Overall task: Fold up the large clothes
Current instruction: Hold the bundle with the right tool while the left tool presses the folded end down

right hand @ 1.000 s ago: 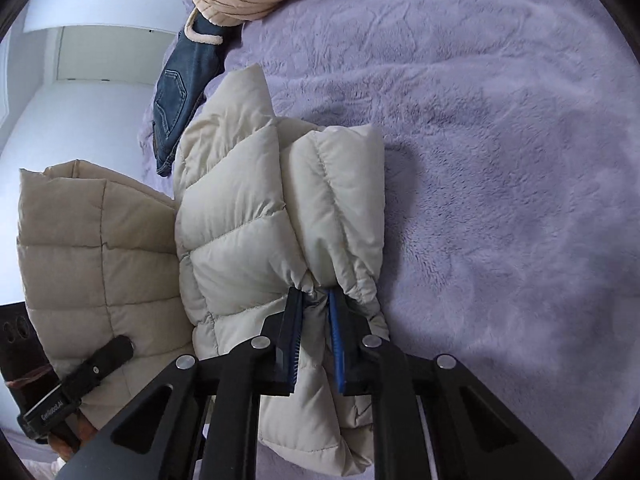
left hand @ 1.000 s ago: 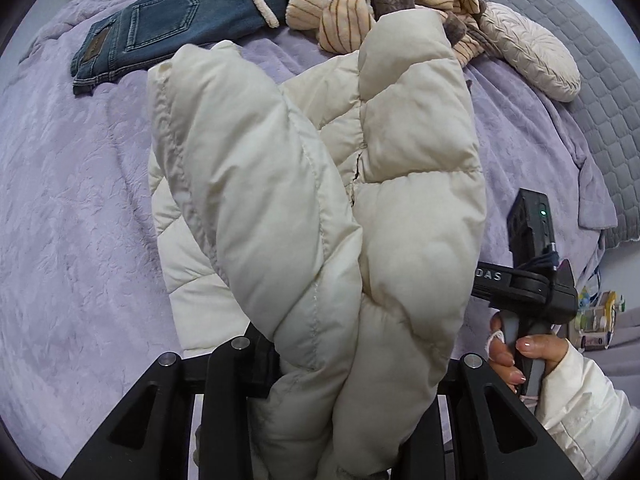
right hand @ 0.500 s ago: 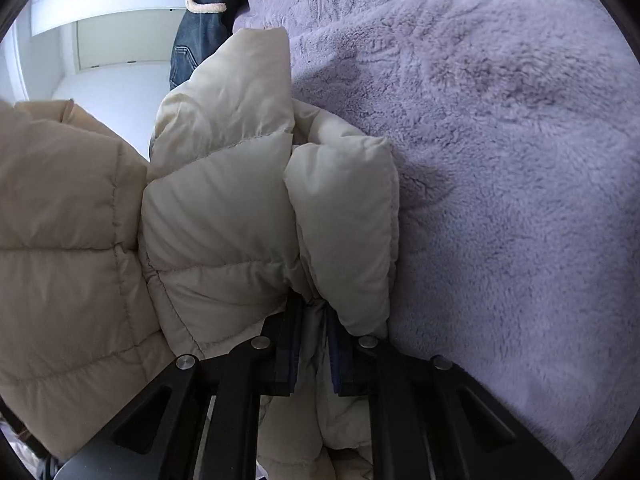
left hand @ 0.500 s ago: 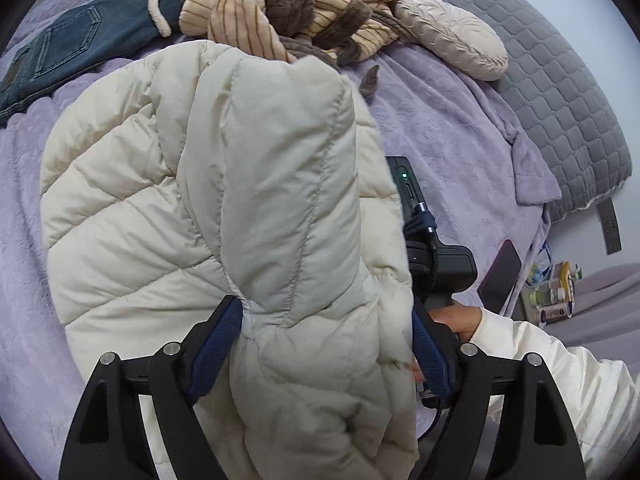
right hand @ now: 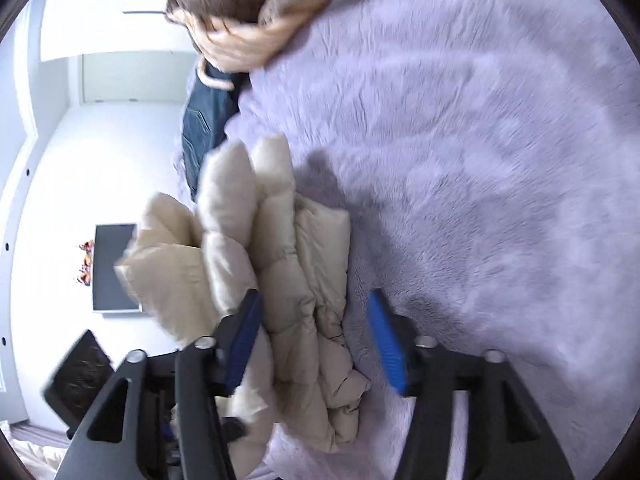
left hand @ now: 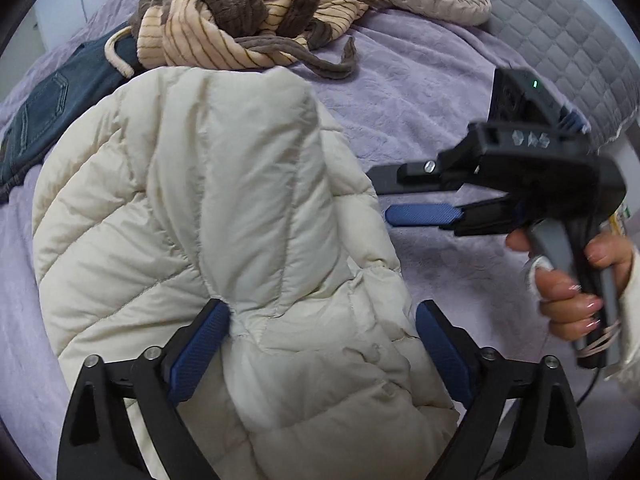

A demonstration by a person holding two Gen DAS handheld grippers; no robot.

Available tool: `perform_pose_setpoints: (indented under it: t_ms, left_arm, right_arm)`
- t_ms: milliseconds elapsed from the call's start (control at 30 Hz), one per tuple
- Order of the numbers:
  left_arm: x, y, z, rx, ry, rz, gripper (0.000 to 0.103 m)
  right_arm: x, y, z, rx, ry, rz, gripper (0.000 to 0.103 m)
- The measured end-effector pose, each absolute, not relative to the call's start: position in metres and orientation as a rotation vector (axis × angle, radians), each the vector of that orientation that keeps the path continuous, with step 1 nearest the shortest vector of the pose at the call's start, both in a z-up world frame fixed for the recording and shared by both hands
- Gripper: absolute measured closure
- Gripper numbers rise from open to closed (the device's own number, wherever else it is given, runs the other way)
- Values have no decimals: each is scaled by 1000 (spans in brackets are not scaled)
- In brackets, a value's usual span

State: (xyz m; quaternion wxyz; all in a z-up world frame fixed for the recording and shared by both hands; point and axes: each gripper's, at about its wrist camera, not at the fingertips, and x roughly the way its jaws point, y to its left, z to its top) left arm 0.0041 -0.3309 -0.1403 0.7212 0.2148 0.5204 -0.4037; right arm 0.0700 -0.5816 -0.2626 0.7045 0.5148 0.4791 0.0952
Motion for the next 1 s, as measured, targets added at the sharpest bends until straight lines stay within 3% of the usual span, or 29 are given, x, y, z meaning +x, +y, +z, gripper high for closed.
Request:
perform_pose_setpoints:
  t_ms: [167,433,467,500,567,833,1000]
  left_arm:
    - [-14,-340,-149,619,1071,-882,6]
    - [-15,-341,-150,633,1062,-885,6]
    - [-15,-340,-149,634,1062,-883,6]
    - [-14,-339,-147,629,1064,-881,6]
    - [-11,-333,-140,596,1077,-893,6]
    - [38,-265,-94,268,1172,-926,6]
    - [106,-198,-109,-102,1327,-801,7]
  right_arm:
    - [77,-591,-238,1140,1038,264,40]
    - [123,-551,-200,1037,1029,457,41]
    - [129,-545,-203,1024,1049,462,52]
    - [134,-540,-207,998,1081,451,73]
    - [133,-536,-216,932,1134,397,88]
    - [115,-555,-267,955,1186,305,91]
    - [105,-561,-275,989,1183,291,91]
